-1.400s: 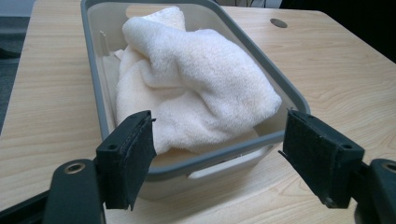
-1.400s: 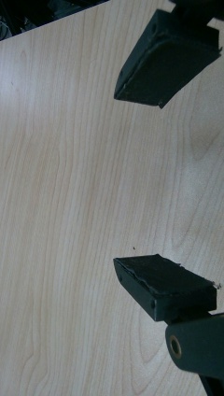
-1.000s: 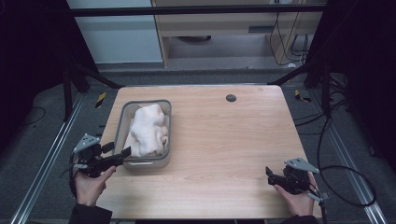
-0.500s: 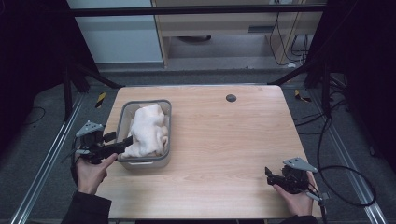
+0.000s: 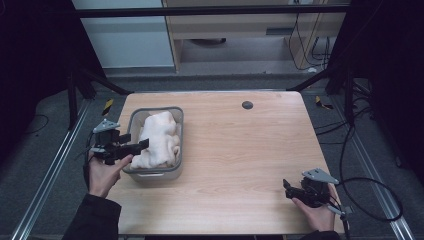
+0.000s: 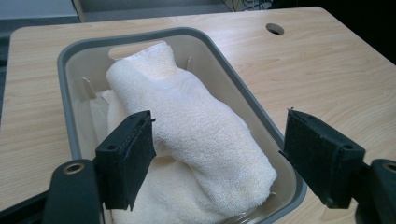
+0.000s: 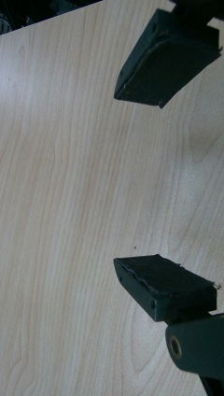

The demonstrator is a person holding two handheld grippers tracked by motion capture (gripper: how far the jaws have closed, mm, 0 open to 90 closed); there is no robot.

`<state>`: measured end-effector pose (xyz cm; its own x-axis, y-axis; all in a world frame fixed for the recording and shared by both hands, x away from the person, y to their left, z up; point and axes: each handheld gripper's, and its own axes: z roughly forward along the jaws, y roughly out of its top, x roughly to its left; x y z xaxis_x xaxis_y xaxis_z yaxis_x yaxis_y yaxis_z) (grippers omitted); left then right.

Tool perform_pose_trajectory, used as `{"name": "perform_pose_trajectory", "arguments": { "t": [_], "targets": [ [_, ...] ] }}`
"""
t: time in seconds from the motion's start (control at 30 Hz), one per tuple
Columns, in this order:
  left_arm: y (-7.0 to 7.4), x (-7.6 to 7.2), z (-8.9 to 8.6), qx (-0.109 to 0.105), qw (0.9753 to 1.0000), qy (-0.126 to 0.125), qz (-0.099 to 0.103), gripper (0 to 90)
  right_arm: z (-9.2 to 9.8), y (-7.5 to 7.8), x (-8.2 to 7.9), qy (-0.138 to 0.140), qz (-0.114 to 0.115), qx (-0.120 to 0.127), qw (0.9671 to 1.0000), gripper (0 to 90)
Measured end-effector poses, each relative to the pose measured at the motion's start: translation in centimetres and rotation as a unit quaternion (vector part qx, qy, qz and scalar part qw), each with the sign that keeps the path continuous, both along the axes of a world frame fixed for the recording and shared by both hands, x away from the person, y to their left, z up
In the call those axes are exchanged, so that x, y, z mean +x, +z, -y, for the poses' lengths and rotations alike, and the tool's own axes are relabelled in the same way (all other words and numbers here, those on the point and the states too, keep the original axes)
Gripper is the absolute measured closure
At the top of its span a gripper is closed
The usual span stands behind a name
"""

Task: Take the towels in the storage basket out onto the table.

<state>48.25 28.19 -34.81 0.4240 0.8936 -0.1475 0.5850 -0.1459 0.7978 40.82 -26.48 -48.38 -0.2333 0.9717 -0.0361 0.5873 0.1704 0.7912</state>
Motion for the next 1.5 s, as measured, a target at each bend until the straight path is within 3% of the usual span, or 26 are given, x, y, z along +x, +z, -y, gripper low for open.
{"name": "perform_pose_trajectory", "arguments": {
  "t": [0.83,1.5],
  "targets": [
    [0.3,2.9,1.6,0.042,0.9981,-0.006,-0.045,21.0,0.0,-0.2,0.2,0.004,-0.007,-0.004,1.0000,16.0],
    [-0.7,5.6,3.8,0.096,0.9919,-0.003,-0.083,14.7,0.0,-0.3,0.4,0.010,-0.015,-0.003,0.9998,15.2]
  ]
}}
